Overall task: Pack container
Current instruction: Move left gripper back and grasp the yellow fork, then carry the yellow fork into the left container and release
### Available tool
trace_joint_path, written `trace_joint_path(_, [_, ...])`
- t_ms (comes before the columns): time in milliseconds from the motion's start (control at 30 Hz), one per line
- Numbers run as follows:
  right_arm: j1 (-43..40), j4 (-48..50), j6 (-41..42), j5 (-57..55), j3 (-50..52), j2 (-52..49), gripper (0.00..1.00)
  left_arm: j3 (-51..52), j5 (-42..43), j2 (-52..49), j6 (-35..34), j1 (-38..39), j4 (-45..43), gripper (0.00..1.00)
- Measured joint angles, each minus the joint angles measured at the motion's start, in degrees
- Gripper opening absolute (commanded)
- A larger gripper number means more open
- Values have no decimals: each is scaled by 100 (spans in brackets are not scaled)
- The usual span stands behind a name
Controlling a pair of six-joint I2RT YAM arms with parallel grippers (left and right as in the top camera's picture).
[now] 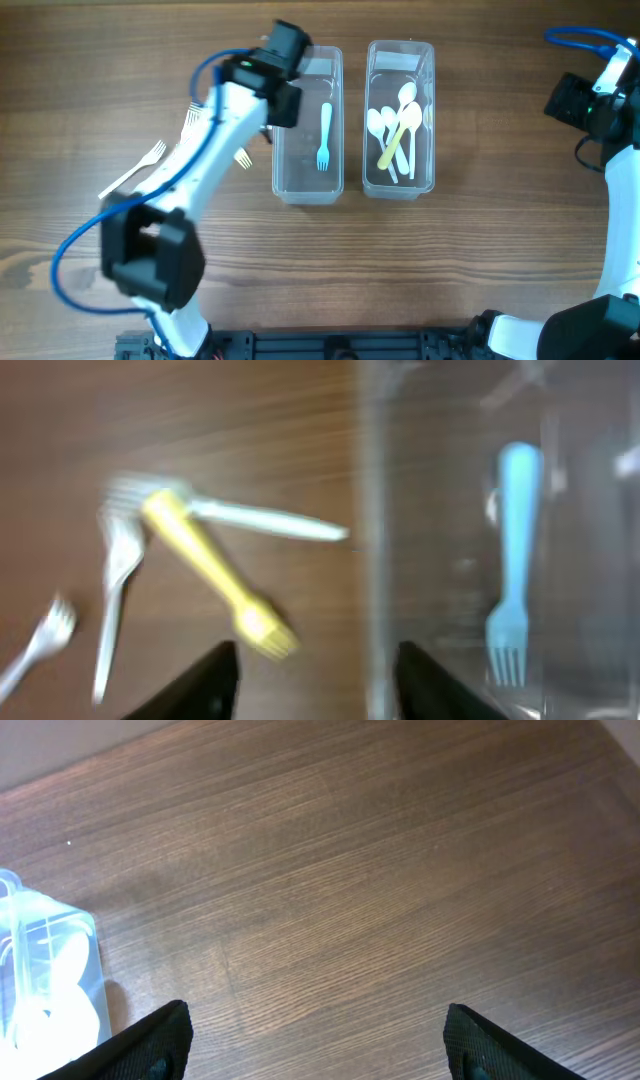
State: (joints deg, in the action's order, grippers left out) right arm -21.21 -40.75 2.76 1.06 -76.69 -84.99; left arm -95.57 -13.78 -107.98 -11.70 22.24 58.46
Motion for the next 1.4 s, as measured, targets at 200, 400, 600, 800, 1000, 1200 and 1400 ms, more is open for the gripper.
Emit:
trace_joint_path(200, [0,-24,55,0,0,0,81,273,293,197,-1849,-1399,-142,62])
trace_joint_path(400, [0,-26,85,2,0,0,81,601,758,-382,-2719,-1803,-420,61])
trace_joint_path(600, [0,-39,103,0,0,0,81,608,1078,-1027,-2927,-1803,-841,57])
trace_joint_path(800, [0,-42,105,0,0,0,81,608,1158,-1375,-3014,-1803,-1036,44])
trace_joint_path(1000, [0,-42,105,0,0,0,81,608,1178,-1563,-2898,-1803,-1073,25])
trace_joint_path(1200, [0,-42,105,0,0,0,80,608,1176,-1602,-2468,-1803,-968,5])
trace_joint_path(1400, [0,-44,105,0,0,0,80,605,1176,-1602,-2186,-1803,-918,4])
